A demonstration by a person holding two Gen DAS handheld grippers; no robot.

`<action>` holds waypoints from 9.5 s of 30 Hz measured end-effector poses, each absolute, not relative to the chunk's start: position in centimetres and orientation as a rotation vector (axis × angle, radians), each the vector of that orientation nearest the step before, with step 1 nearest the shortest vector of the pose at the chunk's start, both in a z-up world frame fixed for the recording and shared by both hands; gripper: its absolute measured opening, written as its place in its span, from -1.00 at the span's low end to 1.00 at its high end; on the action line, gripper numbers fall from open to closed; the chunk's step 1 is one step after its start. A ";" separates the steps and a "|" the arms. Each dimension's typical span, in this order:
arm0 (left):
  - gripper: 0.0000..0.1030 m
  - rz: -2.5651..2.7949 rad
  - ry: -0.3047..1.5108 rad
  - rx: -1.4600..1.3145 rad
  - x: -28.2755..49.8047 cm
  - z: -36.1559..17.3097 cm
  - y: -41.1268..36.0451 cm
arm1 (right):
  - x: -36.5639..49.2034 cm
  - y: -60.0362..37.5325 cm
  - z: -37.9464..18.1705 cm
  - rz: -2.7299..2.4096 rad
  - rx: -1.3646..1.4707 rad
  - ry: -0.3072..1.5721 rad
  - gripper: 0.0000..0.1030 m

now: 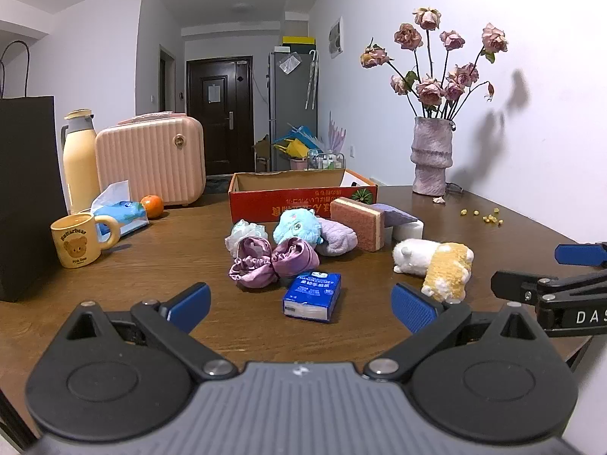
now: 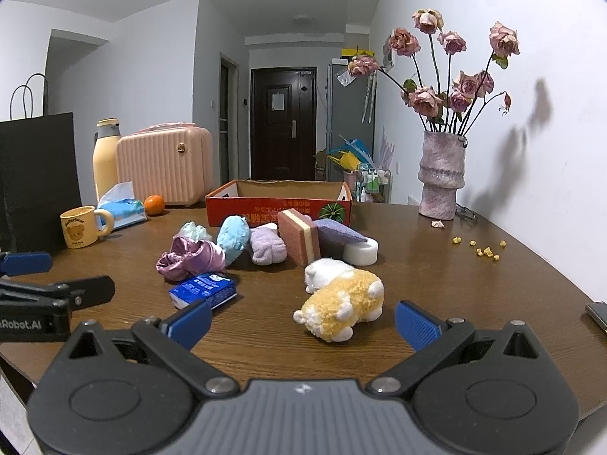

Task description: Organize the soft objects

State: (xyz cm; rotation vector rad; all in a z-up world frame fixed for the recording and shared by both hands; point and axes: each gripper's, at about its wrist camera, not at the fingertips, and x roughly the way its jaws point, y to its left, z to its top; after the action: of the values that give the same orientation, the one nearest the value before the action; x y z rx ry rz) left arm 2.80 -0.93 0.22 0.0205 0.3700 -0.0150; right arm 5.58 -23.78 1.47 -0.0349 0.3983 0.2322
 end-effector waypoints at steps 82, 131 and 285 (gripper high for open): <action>1.00 0.028 0.614 0.047 19.9 -5.2 -3.6 | 22.9 -27.6 -5.7 0.249 0.172 0.506 0.38; 0.01 -0.107 0.559 -0.001 18.3 -3.2 -3.4 | 21.2 -27.1 -3.6 0.295 0.166 0.356 0.38; 1.00 0.140 0.445 -0.014 52.2 0.6 4.6 | 56.9 -17.4 0.5 0.295 0.025 0.445 1.00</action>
State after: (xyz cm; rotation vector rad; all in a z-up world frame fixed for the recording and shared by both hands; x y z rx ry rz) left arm 52.24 4.64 0.65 -0.0138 0.4454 0.1403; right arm 56.91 -17.38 0.48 0.0250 0.4454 0.2952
